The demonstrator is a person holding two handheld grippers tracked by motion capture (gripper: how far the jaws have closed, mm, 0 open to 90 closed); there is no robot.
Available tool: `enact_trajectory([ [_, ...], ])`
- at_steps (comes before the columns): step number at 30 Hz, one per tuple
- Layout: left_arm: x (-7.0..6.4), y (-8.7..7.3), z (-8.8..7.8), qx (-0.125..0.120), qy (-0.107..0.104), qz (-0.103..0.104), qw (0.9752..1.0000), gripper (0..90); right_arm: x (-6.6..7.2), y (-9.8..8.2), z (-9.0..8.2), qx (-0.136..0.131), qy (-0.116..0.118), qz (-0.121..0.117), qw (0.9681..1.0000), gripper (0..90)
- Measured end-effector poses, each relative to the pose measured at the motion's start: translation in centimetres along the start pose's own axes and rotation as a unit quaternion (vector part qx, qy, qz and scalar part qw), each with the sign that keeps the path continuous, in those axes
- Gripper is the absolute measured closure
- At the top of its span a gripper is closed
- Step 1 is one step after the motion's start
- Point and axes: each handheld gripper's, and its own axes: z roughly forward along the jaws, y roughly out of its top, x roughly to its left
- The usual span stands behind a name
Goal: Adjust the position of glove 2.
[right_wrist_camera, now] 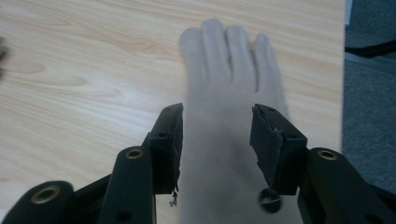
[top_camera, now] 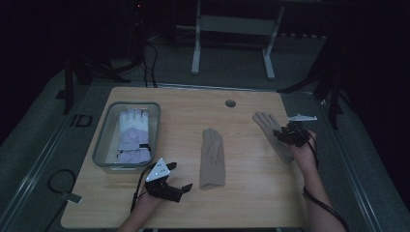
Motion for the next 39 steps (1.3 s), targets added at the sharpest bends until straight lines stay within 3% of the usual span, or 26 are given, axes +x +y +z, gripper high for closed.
enact_trajectory([
  [6,0.2,-0.1,-0.2,-0.002,0.001,0.002,1.0,0.2,-1.5,0.3,1.0,0.01,0.027,0.004,0.9996,51.7],
  [13,0.4,-0.1,-0.2,-0.005,0.003,-0.005,1.0,0.2,-2.3,-0.3,2.7,0.027,0.03,0.006,0.9992,51.4],
  [14,0.4,-0.2,-0.1,-0.003,0.004,-0.004,1.0,0.2,-2.3,-0.6,3.4,0.037,0.024,-0.008,0.999,51.0],
  [16,0.4,-0.2,-0.1,0.0,0.005,-0.001,1.0,0.2,-2.5,-1.1,4.1,0.048,0.024,-0.005,0.9985,53.2],
  [18,0.4,-0.2,-0.1,0.001,0.007,0.001,1.0,0.2,-2.5,-1.4,4.2,0.038,0.026,-0.002,0.999,57.4],
  [20,0.4,-0.2,-0.1,0.0,0.007,0.001,1.0,0.2,-2.2,-1.6,4.2,0.03,0.02,-0.027,0.999,63.0],
  [22,0.4,-0.3,-0.1,0.001,0.008,0.003,1.0,0.2,-2.0,-1.7,4.1,0.028,0.02,-0.027,0.999,70.5],
  [27,0.3,-0.2,0.0,0.0,0.011,0.008,0.9999,0.2,-1.3,-1.6,3.9,0.028,0.005,0.017,0.9994,82.2],
  [32,0.3,-0.1,-0.1,-0.003,0.012,0.008,0.9999,0.2,0.4,-1.5,2.9,0.019,-0.02,0.064,0.9976,83.1],
  [36,0.2,-0.1,-0.2,-0.006,0.013,0.007,0.9999,0.2,2.1,-1.8,1.8,0.013,-0.023,0.094,0.9952,83.1],
  [39,0.2,-0.1,-0.1,-0.007,0.015,0.007,0.9998,0.2,3.6,-2.3,1.1,0.011,-0.042,0.099,0.9941,83.1],
])
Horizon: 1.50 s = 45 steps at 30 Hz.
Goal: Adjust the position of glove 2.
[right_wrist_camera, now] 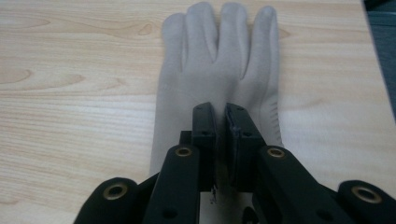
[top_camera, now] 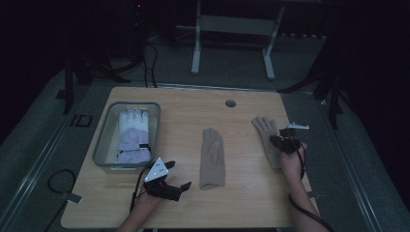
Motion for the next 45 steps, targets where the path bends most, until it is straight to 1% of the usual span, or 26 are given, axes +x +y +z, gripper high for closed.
enact_trajectory([
  [1,0.0,0.0,0.0,0.001,0.001,0.001,1.0,0.2,0.5,-0.2,-0.3,0.001,-0.004,-0.002,1.0,83.1],
  [3,0.0,0.0,0.0,0.0,0.001,0.0,1.0,0.2,1.2,-0.5,-1.1,-0.006,-0.016,0.007,0.9998,83.1],
  [4,0.0,0.0,-0.1,0.0,0.002,0.002,1.0,0.2,1.5,-0.7,-1.6,-0.009,-0.02,0.015,0.9996,83.1],
  [7,-0.1,0.1,-0.1,-0.002,0.002,0.001,1.0,0.2,2.0,-1.0,-3.3,-0.023,-0.021,0.05,0.9983,83.1],
  [8,-0.1,0.1,-0.2,-0.002,0.003,0.001,1.0,0.2,2.2,-1.1,-3.9,-0.026,-0.02,0.058,0.9978,83.0],
  [9,0.0,0.1,-0.2,-0.002,0.003,0.001,1.0,0.2,2.5,-1.3,-4.6,-0.032,-0.024,0.063,0.9972,83.1],
  [13,0.0,0.2,-0.3,-0.005,0.002,0.001,1.0,0.2,3.5,-2.2,-6.4,-0.04,-0.035,0.06,0.9968,83.0],
  [15,0.0,0.2,-0.3,-0.005,0.004,0.001,1.0,0.2,3.7,-2.8,-6.8,-0.041,-0.035,0.063,0.9966,82.9],
  [17,0.0,0.2,-0.4,-0.007,0.005,-0.001,1.0,0.2,3.7,-3.6,-6.9,-0.038,-0.035,0.075,0.9959,82.8],
  [19,0.0,0.2,-0.4,-0.006,0.005,0.001,1.0,0.2,3.7,-4.3,-6.7,-0.03,-0.036,0.081,0.9956,82.7],
  [22,0.0,0.2,-0.3,-0.005,0.002,0.003,1.0,0.2,3.8,-5.5,-6.0,-0.022,-0.048,0.078,0.9956,82.4],
  [25,0.0,0.2,-0.3,-0.004,0.001,0.003,1.0,0.2,3.7,-6.4,-4.9,-0.005,-0.05,0.066,0.9966,80.4],
  [27,-0.1,0.2,-0.3,-0.004,0.001,0.003,1.0,0.2,3.5,-6.8,-4.3,0.003,-0.051,0.06,0.9969,76.0],
  [28,-0.1,0.2,-0.3,-0.004,0.001,0.003,1.0,0.2,3.5,-6.8,-4.2,0.002,-0.049,0.059,0.9971,75.1],
  [30,-0.1,0.2,-0.3,-0.003,0.0,0.004,1.0,0.2,3.5,-6.8,-4.3,0.002,-0.045,0.056,0.9974,69.9],
  [32,-0.1,0.3,-0.3,-0.003,-0.002,0.003,1.0,0.2,3.5,-6.7,-4.4,0.002,-0.044,0.052,0.9977,66.7],
  [34,-0.1,0.2,-0.3,-0.003,-0.005,0.003,1.0,0.2,3.5,-6.6,-4.6,0.002,-0.045,0.038,0.9983,65.3],
  [37,-0.1,0.2,-0.2,-0.002,-0.006,0.004,1.0,0.2,3.3,-6.0,-5.2,0.005,-0.03,0.02,0.9993,61.2],
  [39,-0.1,0.2,-0.2,-0.001,-0.007,0.005,1.0,0.2,3.2,-5.6,-5.6,0.003,-0.016,-0.004,0.9999,56.8],
  [40,-0.1,0.2,-0.2,-0.001,-0.007,0.004,1.0,0.2,3.1,-5.5,-5.8,0.001,-0.015,-0.019,0.9997,56.6],
  [41,-0.2,0.1,-0.2,0.0,-0.008,0.004,1.0,0.2,3.0,-5.4,-6.1,-0.005,-0.003,-0.033,0.9994,53.9],
  [42,-0.2,0.1,-0.2,0.001,-0.007,0.006,1.0,0.2,2.9,-5.3,-6.3,-0.008,0.008,-0.055,0.9984,52.4],
  [43,-0.2,0.1,-0.2,0.002,-0.006,0.008,0.9999,0.2,2.7,-5.3,-6.5,-0.008,0.004,-0.072,0.9974,52.4],
  [44,-0.2,0.1,-0.1,0.003,-0.006,0.009,0.9999,0.2,2.3,-5.2,-6.7,-0.009,0.012,-0.079,0.9967,51.8],
  [45,-0.2,0.1,-0.1,0.004,-0.006,0.009,0.9999,0.2,1.8,-5.1,-6.9,-0.011,0.03,-0.084,0.9959,50.7],
])
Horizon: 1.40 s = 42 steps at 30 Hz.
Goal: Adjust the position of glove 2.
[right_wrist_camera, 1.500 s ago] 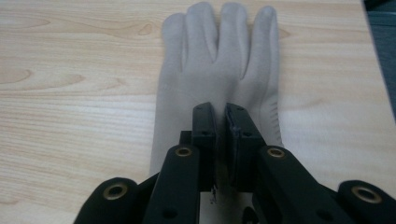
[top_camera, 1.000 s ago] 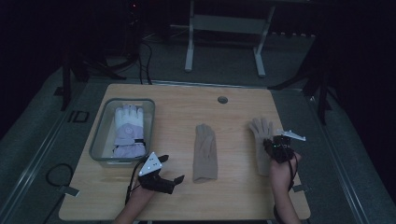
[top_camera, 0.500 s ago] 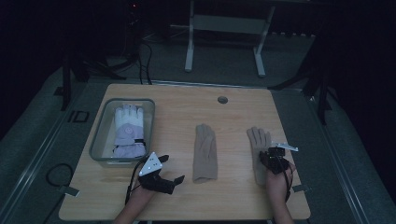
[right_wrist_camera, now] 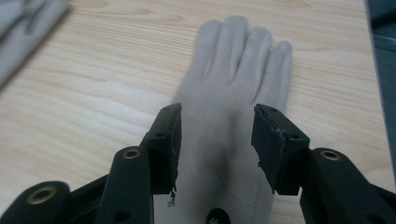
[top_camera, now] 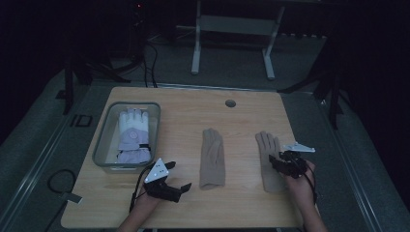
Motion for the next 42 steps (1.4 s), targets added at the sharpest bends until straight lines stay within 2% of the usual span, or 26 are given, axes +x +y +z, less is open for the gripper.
enact_trajectory([
  [3,-0.1,0.0,0.0,-0.001,0.0,0.0,1.0,0.2,-1.0,-0.1,-0.5,0.002,0.011,-0.04,0.9991,50.7],
  [4,-0.1,0.0,0.0,-0.001,0.0,0.001,1.0,0.2,-1.4,-0.2,-0.6,0.0,0.021,-0.045,0.9988,51.0],
  [6,0.0,0.0,0.0,-0.001,0.001,0.001,1.0,0.2,-2.0,-0.6,-0.8,0.002,0.036,-0.043,0.9984,51.5],
  [9,0.0,0.0,0.0,0.0,0.002,0.002,1.0,0.2,-2.4,-1.4,-0.6,0.002,0.039,-0.037,0.9985,52.0],
  [14,-0.1,0.0,0.1,0.003,0.001,0.007,1.0,0.2,-1.8,-2.0,0.3,-0.006,0.046,-0.038,0.9982,50.6],
  [18,-0.2,0.1,0.1,0.003,0.001,0.01,0.9999,0.2,-1.4,-2.0,1.3,-0.006,0.039,-0.042,0.9984,50.9],
  [20,-0.2,0.1,0.1,0.004,0.0,0.012,0.9999,0.2,-1.4,-2.2,2.0,0.005,0.029,-0.042,0.9987,51.4],
  [21,-0.2,0.1,0.1,0.004,0.0,0.012,0.9999,0.2,-1.4,-2.3,2.3,0.011,0.02,-0.038,0.999,53.3],
  [22,-0.2,0.1,0.1,0.004,0.0,0.012,0.9999,0.2,-1.3,-2.4,2.3,0.01,0.022,-0.023,0.9994,57.1],
  [25,-0.2,0.0,0.2,0.006,-0.001,0.014,0.9999,0.2,-0.9,-2.1,2.2,0.02,0.01,-0.005,0.9997,76.5],
  [27,-0.3,0.1,0.2,0.008,-0.001,0.015,0.9999,0.2,-0.4,-1.8,2.2,0.031,-0.005,-0.011,0.9994,81.1],
  [28,-0.3,0.1,0.2,0.007,-0.001,0.015,0.9999,0.2,-0.2,-1.7,2.2,0.034,-0.012,-0.009,0.9993,82.2],
  [32,-0.3,0.1,0.1,0.003,0.0,0.014,0.9999,0.2,0.2,-1.3,1.8,0.024,-0.022,0.03,0.999,83.6],
  [37,-0.2,0.1,0.1,0.003,0.001,0.012,0.9999,0.2,1.5,0.5,0.1,0.004,-0.042,0.047,0.998,83.7],
  [42,-0.3,0.2,0.0,0.003,0.004,0.016,0.9999,0.2,3.1,2.8,-1.0,-0.015,-0.05,0.055,0.9971,83.7],
])
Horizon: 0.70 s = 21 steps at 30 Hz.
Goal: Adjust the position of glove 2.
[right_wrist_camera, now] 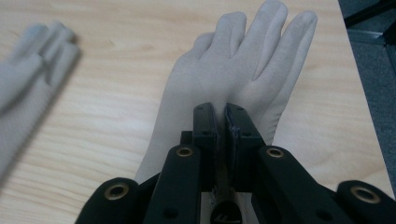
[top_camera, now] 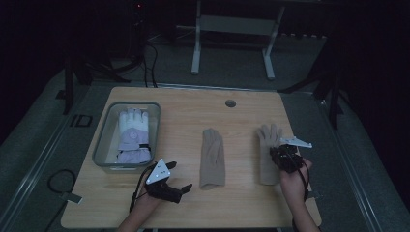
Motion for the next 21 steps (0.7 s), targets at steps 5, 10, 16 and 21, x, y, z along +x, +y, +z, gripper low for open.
enact_trajectory([
  [5,0.0,0.1,0.0,-0.002,0.0,0.002,1.0,0.2,2.5,1.4,-0.9,-0.016,0.018,0.015,0.9996,83.7],
  [10,0.0,0.2,0.0,-0.001,0.001,0.008,1.0,0.2,5.7,2.2,-0.9,-0.021,0.037,0.017,0.999,83.7],
  [16,0.4,0.2,-0.1,0.001,0.007,0.008,0.9999,0.2,9.4,2.6,-0.4,-0.016,0.06,0.032,0.9975,83.7],
  [21,0.4,0.3,-0.2,0.0,0.007,0.007,0.9999,0.2,12.3,2.9,0.3,-0.008,0.077,0.033,0.9965,83.6],
])
